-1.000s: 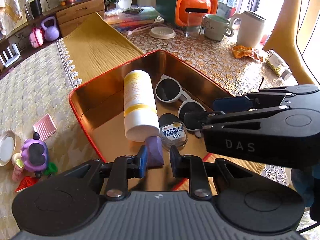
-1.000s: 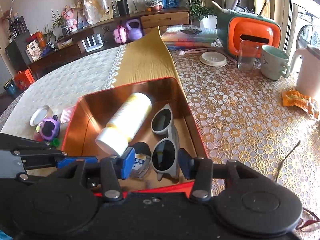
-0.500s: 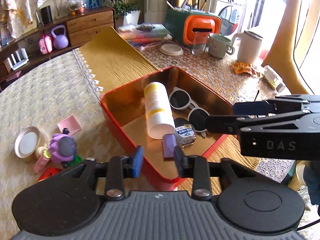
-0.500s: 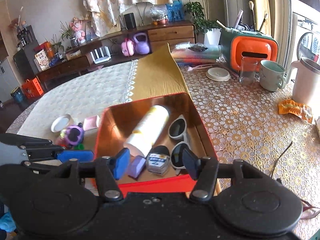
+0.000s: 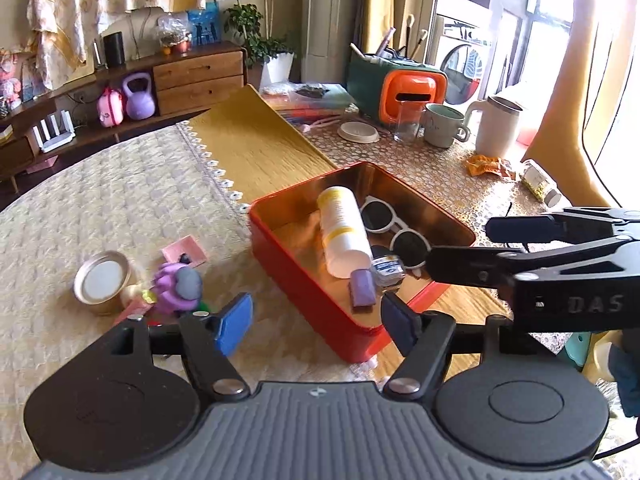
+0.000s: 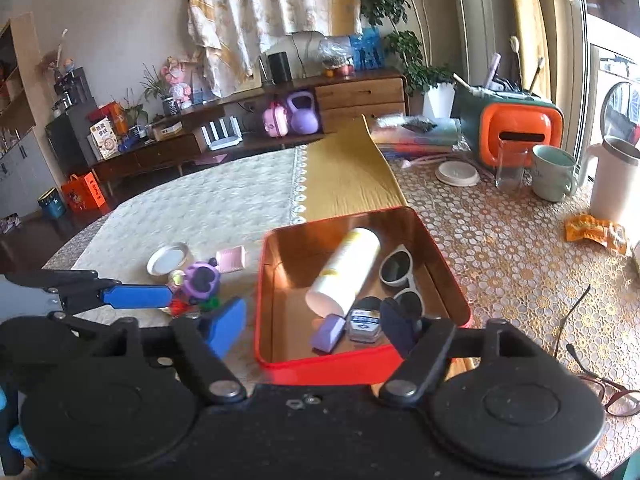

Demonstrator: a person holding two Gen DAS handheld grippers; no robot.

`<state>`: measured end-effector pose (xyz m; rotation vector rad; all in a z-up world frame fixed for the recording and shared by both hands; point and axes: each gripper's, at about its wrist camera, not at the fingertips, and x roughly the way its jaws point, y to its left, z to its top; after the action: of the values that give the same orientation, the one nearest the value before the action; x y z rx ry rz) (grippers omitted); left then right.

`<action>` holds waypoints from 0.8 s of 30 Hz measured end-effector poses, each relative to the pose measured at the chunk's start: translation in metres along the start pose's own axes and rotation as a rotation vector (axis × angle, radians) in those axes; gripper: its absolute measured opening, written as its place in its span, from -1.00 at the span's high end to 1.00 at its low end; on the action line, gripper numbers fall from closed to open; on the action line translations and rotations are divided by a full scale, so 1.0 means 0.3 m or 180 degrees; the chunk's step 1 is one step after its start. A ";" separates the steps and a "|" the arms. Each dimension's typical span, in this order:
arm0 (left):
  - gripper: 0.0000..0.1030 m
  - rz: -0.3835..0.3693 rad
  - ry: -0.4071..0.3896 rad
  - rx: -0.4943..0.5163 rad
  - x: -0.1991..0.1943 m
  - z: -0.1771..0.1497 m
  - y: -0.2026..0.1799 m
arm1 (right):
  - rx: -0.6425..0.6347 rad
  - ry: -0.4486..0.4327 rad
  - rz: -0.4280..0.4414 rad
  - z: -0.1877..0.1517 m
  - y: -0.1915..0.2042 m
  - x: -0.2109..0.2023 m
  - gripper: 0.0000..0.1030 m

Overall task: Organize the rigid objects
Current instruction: 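Withdraw both tools from the box toward the round tin lid and purple toy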

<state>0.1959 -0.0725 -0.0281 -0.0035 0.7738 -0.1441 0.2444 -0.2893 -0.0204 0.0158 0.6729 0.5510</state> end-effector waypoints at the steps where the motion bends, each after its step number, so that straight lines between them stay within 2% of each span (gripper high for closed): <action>1: -0.37 0.0013 -0.0002 -0.0003 -0.009 -0.007 0.013 | -0.0020 -0.0013 -0.0012 -0.001 0.011 -0.004 -0.55; 6: -0.40 0.0056 -0.0011 -0.0102 -0.048 -0.027 0.080 | -0.0044 -0.0052 0.0048 -0.008 0.052 -0.019 -0.66; 9: -0.58 0.0100 -0.0043 -0.0155 -0.072 -0.040 0.115 | -0.0047 -0.0050 0.0118 -0.012 0.077 -0.021 -0.75; 15: -0.60 0.0203 -0.0105 -0.0231 -0.098 -0.071 0.187 | -0.0237 -0.0054 0.0201 -0.027 0.148 -0.008 -0.92; 24: -0.75 0.0411 -0.0178 -0.0603 -0.102 -0.097 0.363 | -0.0361 -0.0046 0.0364 -0.041 0.229 0.044 -0.99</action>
<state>0.1678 0.0407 -0.0337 -0.1365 0.7273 0.0521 0.2125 -0.2259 -0.0249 -0.0482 0.6285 0.6979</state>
